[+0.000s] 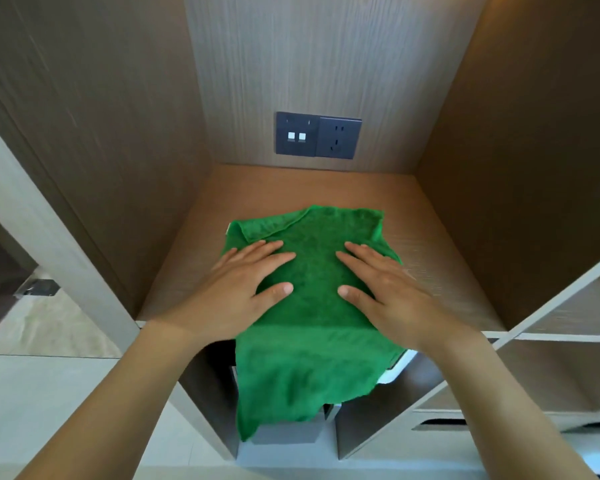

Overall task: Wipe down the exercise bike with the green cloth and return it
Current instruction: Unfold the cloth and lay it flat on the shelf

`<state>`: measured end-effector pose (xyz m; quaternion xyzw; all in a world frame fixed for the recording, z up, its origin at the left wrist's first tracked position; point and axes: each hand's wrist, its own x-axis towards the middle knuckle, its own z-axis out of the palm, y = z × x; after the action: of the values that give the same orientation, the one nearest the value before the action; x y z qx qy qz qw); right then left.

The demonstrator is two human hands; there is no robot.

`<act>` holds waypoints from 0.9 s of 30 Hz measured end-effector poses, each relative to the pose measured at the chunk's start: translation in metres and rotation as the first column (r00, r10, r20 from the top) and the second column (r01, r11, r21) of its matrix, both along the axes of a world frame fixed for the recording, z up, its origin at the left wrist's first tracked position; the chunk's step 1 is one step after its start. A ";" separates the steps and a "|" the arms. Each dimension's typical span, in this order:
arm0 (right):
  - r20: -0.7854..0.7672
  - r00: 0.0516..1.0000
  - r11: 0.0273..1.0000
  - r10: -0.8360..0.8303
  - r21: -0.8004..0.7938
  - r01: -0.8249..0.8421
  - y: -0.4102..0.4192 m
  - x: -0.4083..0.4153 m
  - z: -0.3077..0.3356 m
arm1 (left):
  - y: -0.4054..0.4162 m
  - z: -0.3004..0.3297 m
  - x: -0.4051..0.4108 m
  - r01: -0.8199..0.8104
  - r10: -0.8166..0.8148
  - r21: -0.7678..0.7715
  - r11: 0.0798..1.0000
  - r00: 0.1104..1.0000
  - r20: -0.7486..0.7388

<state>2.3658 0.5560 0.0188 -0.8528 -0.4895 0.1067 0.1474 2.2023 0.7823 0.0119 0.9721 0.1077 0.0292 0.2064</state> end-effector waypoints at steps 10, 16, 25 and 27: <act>0.116 0.992 0.998 -0.039 0.047 0.034 0.026 0.000 -0.011 | 0.027 0.007 0.063 -0.199 0.223 0.267 0.943 0.973 -0.065; 0.115 0.982 0.989 -0.148 0.007 0.149 0.024 0.024 -0.015 | 0.057 0.008 0.087 -0.287 0.318 0.214 0.934 0.940 -0.125; 0.179 0.974 0.989 -0.143 -0.002 0.145 -0.019 0.007 -0.028 | 0.009 0.009 0.038 -0.184 0.160 0.289 0.939 0.982 0.105; 0.181 0.972 0.989 -0.147 0.000 0.149 -0.026 0.002 -0.029 | -0.020 -0.003 0.015 -0.069 0.056 0.197 0.978 0.996 0.069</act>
<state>2.3681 0.5298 -0.0105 -0.8941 -0.4351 0.0210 0.1039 2.2174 0.7627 0.0087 0.9826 0.1280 0.0768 0.1103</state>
